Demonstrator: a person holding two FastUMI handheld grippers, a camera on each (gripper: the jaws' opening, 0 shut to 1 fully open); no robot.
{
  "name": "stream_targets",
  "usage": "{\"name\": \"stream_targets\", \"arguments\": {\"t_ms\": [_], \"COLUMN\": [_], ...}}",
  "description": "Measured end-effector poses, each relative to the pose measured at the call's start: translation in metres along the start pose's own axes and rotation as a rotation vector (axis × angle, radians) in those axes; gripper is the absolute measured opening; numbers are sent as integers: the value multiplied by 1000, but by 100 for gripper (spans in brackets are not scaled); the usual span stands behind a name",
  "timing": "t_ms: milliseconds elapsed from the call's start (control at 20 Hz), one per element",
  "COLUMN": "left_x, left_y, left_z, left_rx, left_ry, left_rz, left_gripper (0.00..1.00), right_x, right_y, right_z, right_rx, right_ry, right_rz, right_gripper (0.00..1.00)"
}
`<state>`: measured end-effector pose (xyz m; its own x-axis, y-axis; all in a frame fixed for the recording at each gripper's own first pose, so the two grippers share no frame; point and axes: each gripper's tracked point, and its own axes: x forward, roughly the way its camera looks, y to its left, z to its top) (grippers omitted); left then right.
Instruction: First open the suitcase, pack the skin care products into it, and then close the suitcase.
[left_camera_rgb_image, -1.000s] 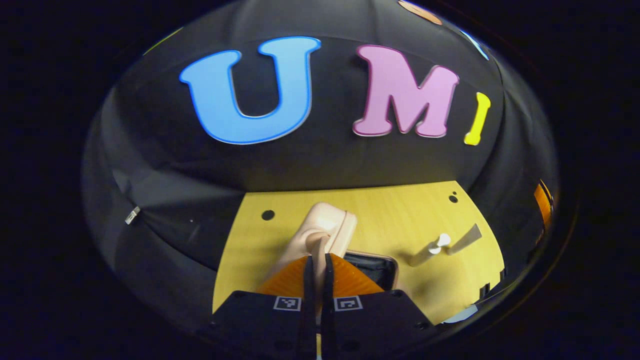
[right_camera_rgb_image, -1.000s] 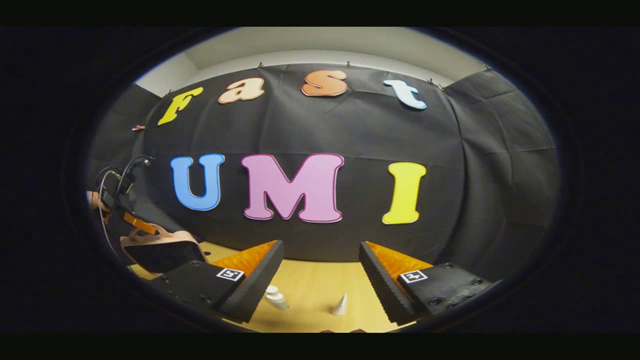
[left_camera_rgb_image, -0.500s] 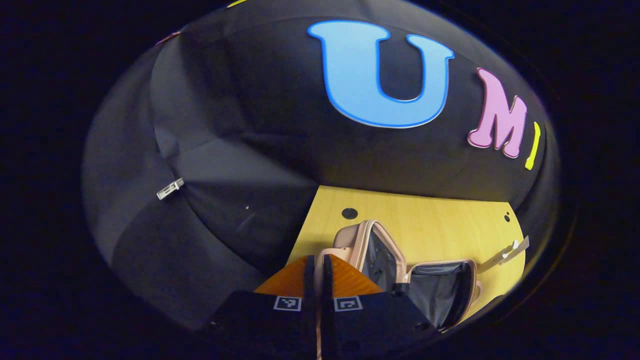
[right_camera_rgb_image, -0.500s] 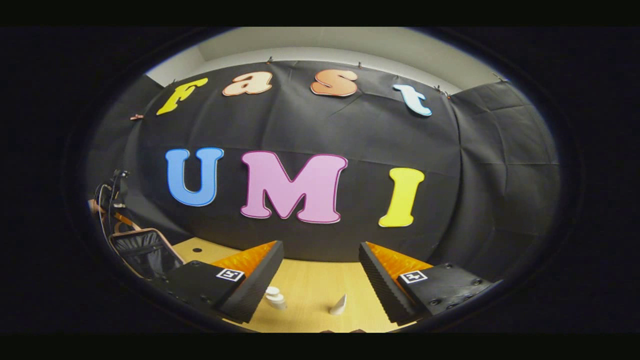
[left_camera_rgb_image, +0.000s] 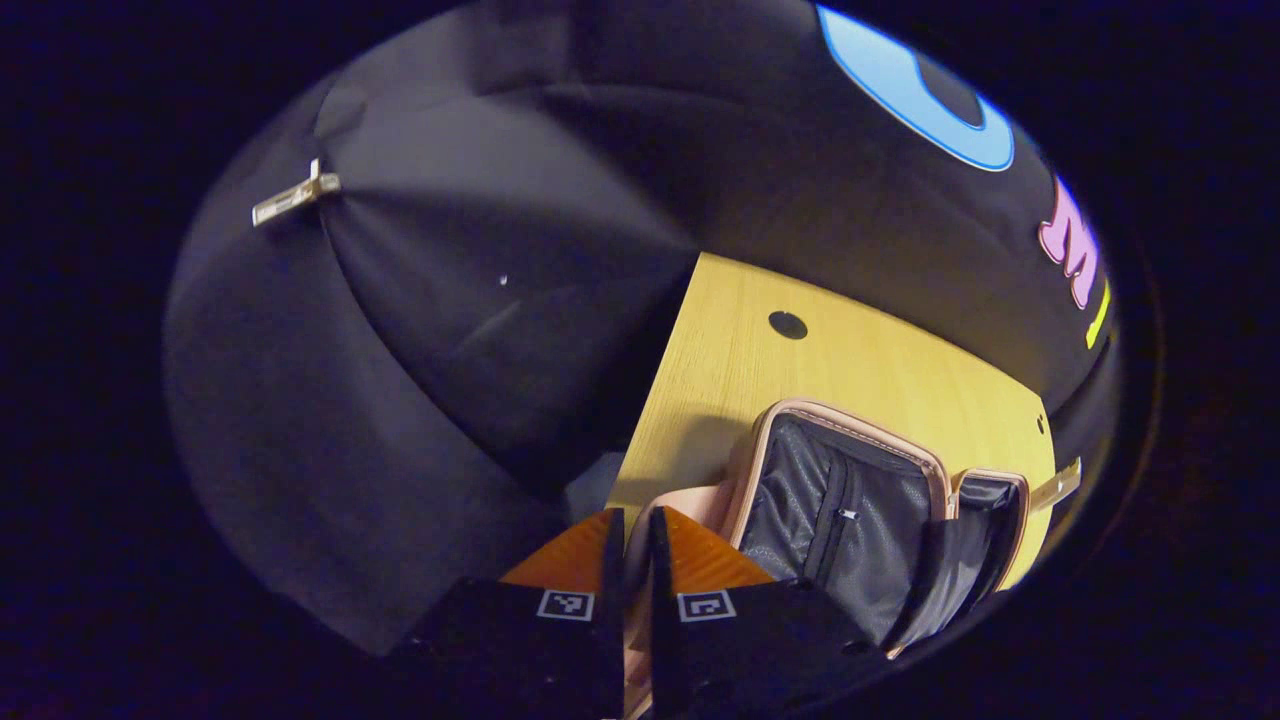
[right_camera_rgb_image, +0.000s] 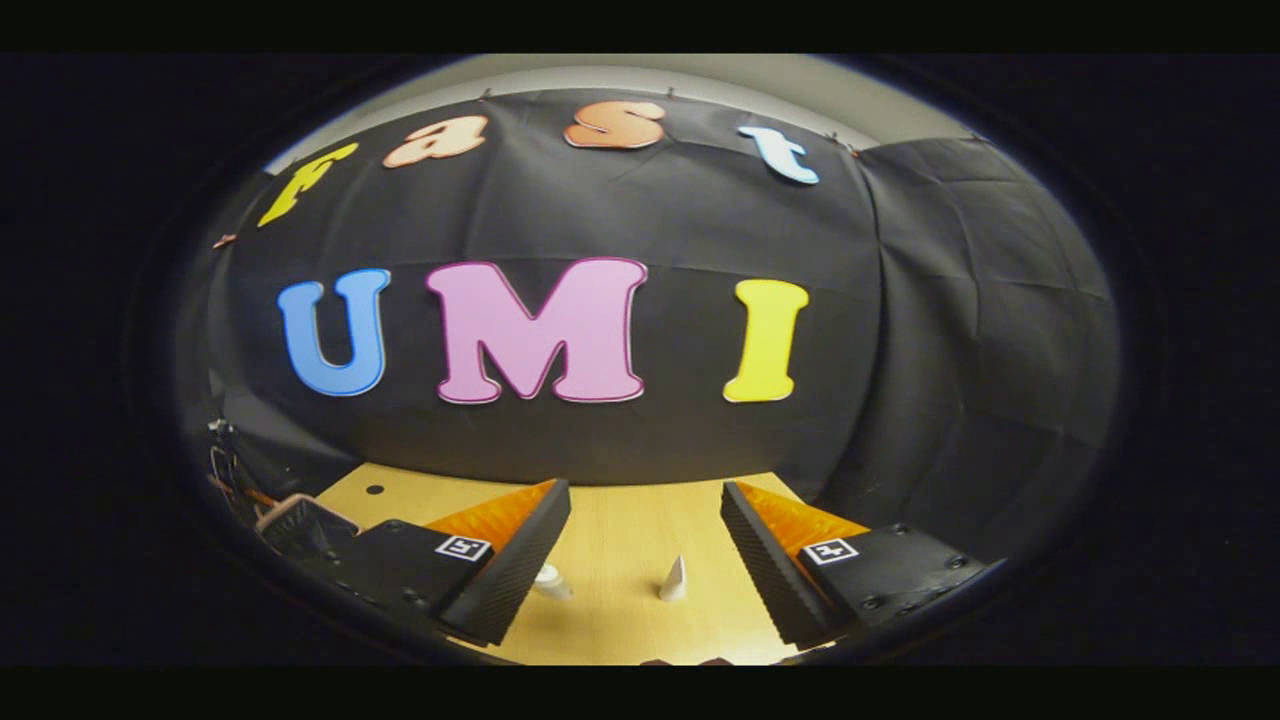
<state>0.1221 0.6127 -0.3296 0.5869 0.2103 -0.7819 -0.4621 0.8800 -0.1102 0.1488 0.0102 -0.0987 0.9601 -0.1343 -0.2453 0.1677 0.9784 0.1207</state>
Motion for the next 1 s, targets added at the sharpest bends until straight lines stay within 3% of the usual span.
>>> {"name": "stream_targets", "arguments": {"t_ms": [50, 150, 200, 300, 450, 500, 600, 750, 1000], "left_x": [8, 17, 23, 21, 0, -15, -56, -122, -214], "left_y": [3, 10, 17, 26, 10, 0, -34, -100, -280], "left_z": [-9, -13, -14, -23, -7, 6, 37, 74, 34], "left_rx": [-26, -69, -68, -53, -89, -99, -94, 38, 154], "left_ry": [22, 42, 48, 93, 35, -25, -174, -435, -617], "left_rz": [6, 17, 21, 42, 9, -19, -76, -88, -242], "left_gripper": [16, 31, 34, 44, 83, 87, 95, 97, 96], "right_x": [0, -2, -3, -4, -10, -11, -10, -13, 3], "right_y": [-5, -12, -16, -25, -37, -41, -47, -60, -55], "right_z": [3, 5, 4, 1, -13, -20, -28, -46, -62], "right_rx": [18, 36, 31, 23, 71, 76, 71, 48, -68], "right_ry": [-7, -7, -5, -6, 12, 20, 21, 23, 9], "right_rz": [-19, -46, -60, -86, -107, -112, -115, -99, -18], "right_gripper": [97, 96, 92, 96, 96, 96, 96, 96, 96]}}
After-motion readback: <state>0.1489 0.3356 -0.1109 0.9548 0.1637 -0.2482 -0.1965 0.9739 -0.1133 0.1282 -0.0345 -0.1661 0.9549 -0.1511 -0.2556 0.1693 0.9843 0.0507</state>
